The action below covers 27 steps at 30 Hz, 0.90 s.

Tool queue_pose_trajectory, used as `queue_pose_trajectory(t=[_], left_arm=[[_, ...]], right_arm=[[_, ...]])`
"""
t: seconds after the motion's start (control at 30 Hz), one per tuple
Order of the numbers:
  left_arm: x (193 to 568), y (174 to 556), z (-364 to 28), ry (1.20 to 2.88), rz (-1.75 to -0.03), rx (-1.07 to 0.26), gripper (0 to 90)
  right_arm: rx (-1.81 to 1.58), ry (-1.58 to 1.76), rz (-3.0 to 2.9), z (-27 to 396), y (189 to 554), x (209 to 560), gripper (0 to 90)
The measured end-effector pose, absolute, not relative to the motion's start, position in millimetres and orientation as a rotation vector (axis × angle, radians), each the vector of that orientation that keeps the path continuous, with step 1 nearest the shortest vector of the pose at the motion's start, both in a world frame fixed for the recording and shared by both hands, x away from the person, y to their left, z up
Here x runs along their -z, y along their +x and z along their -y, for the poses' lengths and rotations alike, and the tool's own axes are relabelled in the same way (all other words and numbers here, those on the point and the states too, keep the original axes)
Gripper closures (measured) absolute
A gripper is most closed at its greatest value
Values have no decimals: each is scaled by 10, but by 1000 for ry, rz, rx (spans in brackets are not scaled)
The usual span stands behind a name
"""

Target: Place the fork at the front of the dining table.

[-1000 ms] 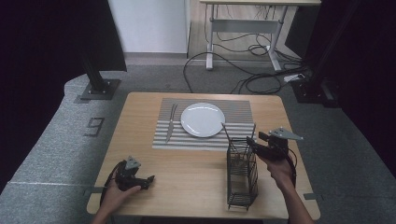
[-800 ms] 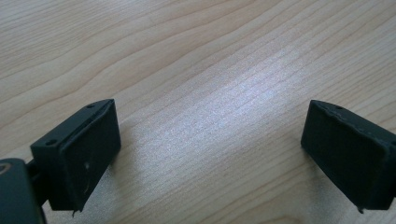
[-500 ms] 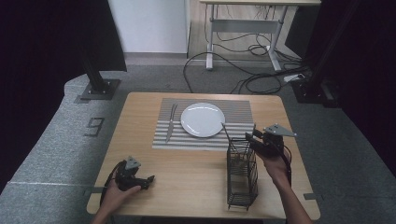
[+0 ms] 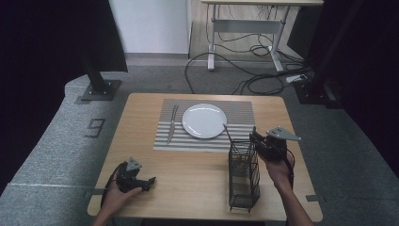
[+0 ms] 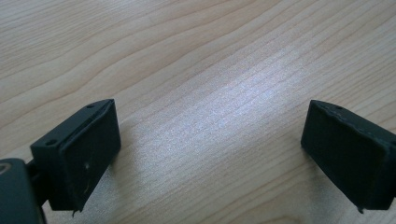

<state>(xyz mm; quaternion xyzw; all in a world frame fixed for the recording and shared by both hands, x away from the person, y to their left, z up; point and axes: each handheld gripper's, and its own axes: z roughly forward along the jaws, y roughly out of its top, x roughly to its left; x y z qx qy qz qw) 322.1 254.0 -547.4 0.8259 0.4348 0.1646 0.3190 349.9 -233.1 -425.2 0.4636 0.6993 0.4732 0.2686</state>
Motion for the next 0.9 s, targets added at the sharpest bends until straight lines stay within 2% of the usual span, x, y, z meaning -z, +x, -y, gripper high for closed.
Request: queue_pose_trajectory(t=[0.53, 0.9], left_arm=[[5474, 3222, -2540, 2173, -1142, -433, 43], [5474, 3223, -2539, 2172, -1143, -433, 42]], right_arm=[[-1295, 1245, -1966, 2309, 3534, 4309, 853], [-1345, 1182, -1944, 2301, 3387, 4319, 860]])
